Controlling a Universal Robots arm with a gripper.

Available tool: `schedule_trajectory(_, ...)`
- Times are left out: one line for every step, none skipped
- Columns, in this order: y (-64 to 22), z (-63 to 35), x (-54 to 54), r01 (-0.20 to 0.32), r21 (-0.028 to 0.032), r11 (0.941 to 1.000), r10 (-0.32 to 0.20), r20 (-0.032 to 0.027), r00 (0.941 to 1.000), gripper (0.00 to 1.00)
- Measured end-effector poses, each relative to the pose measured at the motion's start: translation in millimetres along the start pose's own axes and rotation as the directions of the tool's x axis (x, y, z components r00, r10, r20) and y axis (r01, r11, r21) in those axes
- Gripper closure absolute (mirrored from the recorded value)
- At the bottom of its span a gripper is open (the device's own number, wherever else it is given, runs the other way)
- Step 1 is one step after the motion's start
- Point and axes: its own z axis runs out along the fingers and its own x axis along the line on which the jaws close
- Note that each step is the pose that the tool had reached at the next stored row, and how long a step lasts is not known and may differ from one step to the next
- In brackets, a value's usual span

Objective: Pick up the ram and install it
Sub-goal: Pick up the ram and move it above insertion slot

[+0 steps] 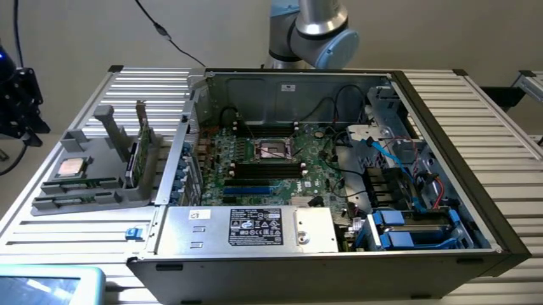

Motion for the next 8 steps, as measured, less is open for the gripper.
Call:
schedule_trajectory(0.1, 1.7, 1.2, 0.006, -0.0009, 1.0000, -0.006, 0.0017, 1.0000, 0.65)
schedule_trajectory(0.2, 3.4, 2.5, 0.013, -0.0016, 0.9999, -0.013, 0.0034, 0.9999, 0.65)
schedule_trajectory(0.3, 5.2, 3.7, 0.020, -0.0024, 0.9998, -0.020, 0.0050, 0.9998, 0.65)
schedule_trajectory(0.4, 6.8, 4.9, 0.027, -0.0030, 0.9996, -0.027, 0.0065, 0.9996, 0.65)
schedule_trajectory(0.5, 8.6, 6.1, 0.033, -0.0034, 0.9994, -0.033, 0.0079, 0.9994, 0.65)
schedule_trajectory(0.5, 10.4, 7.3, 0.039, -0.0037, 0.9992, -0.039, 0.0090, 0.9992, 0.65)
schedule_trajectory(0.6, 11.9, 8.5, 0.044, -0.0042, 0.9990, -0.043, 0.0098, 0.9990, 0.65)
schedule_trajectory(0.6, 13.7, 9.7, 0.048, -0.0044, 0.9988, -0.048, 0.0105, 0.9988, 0.65)
